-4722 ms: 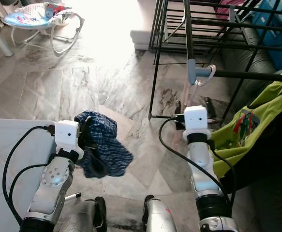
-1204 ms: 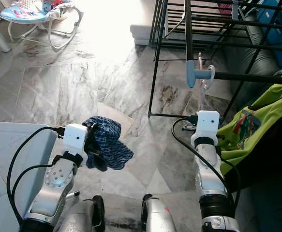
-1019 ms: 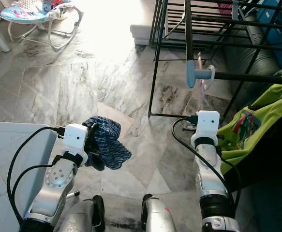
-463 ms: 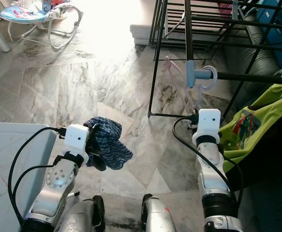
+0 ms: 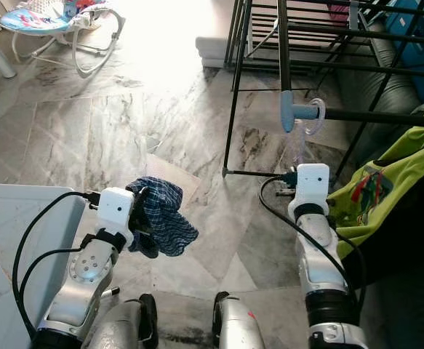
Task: Hang hanger
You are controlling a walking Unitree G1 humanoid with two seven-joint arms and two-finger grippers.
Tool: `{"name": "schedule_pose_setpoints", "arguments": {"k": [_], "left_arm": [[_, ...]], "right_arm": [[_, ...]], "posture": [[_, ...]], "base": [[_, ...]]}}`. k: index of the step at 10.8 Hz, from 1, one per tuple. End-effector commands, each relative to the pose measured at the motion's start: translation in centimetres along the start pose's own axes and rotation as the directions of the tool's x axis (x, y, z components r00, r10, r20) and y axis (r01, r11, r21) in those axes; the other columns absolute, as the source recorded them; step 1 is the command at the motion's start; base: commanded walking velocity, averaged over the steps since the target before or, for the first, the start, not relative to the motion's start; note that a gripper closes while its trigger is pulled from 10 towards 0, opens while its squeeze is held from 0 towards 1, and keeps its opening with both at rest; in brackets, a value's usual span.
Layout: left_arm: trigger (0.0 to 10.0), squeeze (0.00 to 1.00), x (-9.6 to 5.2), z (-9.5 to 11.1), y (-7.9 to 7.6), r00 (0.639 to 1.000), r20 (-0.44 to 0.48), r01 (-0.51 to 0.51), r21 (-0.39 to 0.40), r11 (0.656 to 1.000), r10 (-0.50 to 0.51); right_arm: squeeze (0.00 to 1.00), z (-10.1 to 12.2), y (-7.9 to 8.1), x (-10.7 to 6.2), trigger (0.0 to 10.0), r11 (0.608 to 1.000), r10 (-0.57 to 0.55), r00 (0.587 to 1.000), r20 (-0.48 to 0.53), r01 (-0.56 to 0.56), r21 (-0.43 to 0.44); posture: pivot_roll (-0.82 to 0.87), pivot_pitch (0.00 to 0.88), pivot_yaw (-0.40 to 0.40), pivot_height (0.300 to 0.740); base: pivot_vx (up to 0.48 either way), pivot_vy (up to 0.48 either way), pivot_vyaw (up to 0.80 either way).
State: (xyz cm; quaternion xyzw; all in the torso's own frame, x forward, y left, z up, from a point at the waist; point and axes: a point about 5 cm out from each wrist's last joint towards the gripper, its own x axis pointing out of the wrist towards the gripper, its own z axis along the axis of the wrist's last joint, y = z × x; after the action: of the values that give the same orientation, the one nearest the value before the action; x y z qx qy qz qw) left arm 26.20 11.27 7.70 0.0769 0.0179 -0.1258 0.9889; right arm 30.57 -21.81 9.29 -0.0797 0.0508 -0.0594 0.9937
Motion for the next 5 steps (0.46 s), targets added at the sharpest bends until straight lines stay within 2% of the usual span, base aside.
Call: {"name": "schedule_pose_setpoints", "arguments": {"k": [1,4,5], "left_arm": [[10.0,0.00,-0.23,-0.46,-0.18,1.000,-0.021,0.002,0.001,1.000,-0.002],[10.0,0.00,-0.19,-0.46,-0.21,1.000,-0.020,0.002,0.001,1.000,-0.002],[10.0,0.00,-0.14,-0.42,-0.18,1.000,-0.019,0.003,0.002,1.000,-0.003]], "right_arm": [[0.00,0.04,-0.38,-0.04,0.0,1.000,-0.001,1.000,-0.009,0.001,0.009],[0.00,0.17,-0.23,-0.06,0.0,1.000,-0.003,1.000,0.001,0.003,0.015],[0.00,0.59,-0.20,-0.08,0.0,1.000,-0.013,0.999,0.034,0.012,0.019]], "posture": [[0.00,0.214,-0.035,0.740],[0.00,0.212,-0.036,0.740],[0.00,0.211,-0.034,0.740]], "base": [[0.000,0.000,0.00],[0.000,0.000,0.00],[0.000,0.000,0.00]]}}
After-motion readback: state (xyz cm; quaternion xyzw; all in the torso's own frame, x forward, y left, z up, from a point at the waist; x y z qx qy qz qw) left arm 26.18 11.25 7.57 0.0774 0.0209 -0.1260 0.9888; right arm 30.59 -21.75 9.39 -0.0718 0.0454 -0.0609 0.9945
